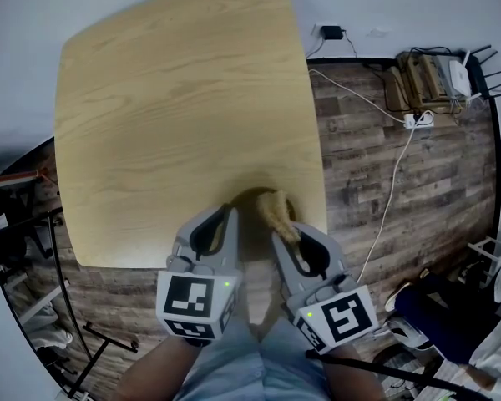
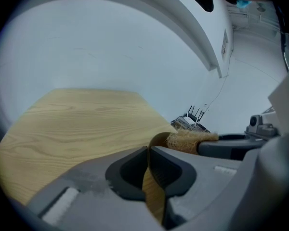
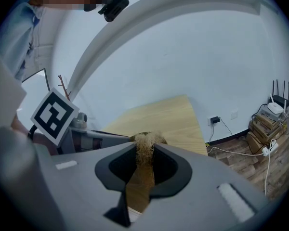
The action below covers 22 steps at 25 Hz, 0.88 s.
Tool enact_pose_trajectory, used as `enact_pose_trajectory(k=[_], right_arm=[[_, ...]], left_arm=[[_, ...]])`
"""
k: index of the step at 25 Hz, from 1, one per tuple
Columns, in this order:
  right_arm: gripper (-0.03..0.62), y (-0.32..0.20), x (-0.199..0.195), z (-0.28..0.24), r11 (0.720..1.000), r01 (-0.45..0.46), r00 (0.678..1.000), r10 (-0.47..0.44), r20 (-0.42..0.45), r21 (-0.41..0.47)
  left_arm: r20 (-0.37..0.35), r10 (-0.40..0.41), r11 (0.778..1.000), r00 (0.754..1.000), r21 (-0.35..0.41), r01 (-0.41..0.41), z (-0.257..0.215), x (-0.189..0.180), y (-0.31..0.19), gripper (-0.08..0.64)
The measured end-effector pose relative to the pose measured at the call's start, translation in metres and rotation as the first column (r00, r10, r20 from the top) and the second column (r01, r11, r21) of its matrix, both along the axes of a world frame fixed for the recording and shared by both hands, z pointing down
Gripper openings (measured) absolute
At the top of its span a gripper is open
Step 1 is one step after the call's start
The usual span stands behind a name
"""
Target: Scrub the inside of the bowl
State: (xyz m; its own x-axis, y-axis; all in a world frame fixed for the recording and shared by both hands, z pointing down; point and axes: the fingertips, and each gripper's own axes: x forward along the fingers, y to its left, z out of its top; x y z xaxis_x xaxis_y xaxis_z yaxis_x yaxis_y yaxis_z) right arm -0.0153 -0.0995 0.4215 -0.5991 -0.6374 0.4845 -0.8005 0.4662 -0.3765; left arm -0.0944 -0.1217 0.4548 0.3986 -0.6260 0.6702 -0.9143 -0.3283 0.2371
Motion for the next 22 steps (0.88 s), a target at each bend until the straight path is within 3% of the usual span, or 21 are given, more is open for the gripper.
enact_pose_trajectory(k=[15, 22], right_arm=[[0.07, -0.008, -0.006, 0.003, 0.998, 0.068, 0.989, -0.068, -0.13, -0.008], [0.066, -0.007, -0.023, 0.013, 0.989, 0.139, 0.981, -0.144, -0.126, -0.046]], left_arm=[[0.016, 0.051, 0.998, 0.999, 0.03, -0.051, -0.017, 0.011, -0.007, 0.034], [-0.013, 0.105, 0.994, 0.994, 0.044, -0.104, -0.018, 0.023, -0.007, 0.034]])
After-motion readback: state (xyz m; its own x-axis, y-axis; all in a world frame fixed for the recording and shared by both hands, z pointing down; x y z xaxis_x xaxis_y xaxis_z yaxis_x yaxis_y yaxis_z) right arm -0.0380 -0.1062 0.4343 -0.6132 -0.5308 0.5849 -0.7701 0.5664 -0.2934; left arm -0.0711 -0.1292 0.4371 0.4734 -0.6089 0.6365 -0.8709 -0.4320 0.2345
